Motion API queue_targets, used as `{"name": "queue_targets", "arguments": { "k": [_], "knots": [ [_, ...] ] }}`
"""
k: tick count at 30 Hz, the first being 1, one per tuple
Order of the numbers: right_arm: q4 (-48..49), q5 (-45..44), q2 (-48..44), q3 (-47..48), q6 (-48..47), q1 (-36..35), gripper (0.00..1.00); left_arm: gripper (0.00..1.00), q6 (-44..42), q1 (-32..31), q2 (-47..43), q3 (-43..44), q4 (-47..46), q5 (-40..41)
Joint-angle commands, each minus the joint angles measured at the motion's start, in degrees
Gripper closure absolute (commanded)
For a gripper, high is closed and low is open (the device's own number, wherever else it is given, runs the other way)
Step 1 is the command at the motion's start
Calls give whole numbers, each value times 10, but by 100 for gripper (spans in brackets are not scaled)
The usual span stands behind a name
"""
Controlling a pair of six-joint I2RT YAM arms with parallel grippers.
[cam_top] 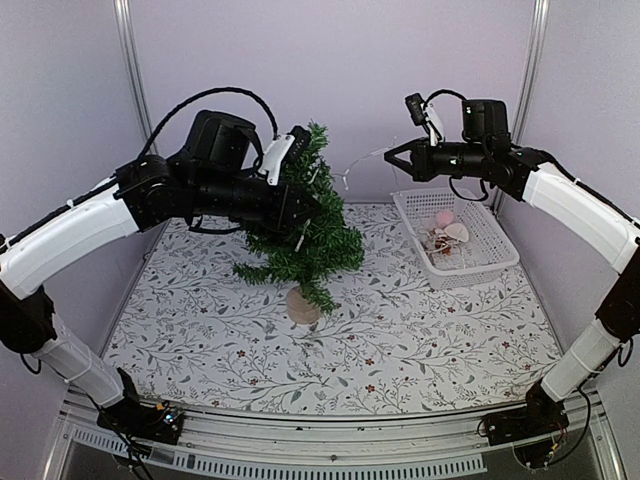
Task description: Decorate the small christmas tree
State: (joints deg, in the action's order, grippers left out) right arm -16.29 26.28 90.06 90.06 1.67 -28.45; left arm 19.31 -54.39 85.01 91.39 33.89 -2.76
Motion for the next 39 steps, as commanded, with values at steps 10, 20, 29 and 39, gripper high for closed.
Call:
{"name": "queue_targets", "arguments": {
  "k": [10,20,29,39],
  "knots": [
    [-4,7,-23,-3,-4,-5,100,52,-27,-14,-21,34,63,15],
    [3,7,-31,-20,-2,-4,100,61,-49,-13,-23,58,75,48],
    [15,3,-36,-29,2,-4,100,70,-90,-13,12,102,51,32],
    [22,10,-33,-33,1,-5,100,49,-300,5,3,219,284,-54]
  ]
}}
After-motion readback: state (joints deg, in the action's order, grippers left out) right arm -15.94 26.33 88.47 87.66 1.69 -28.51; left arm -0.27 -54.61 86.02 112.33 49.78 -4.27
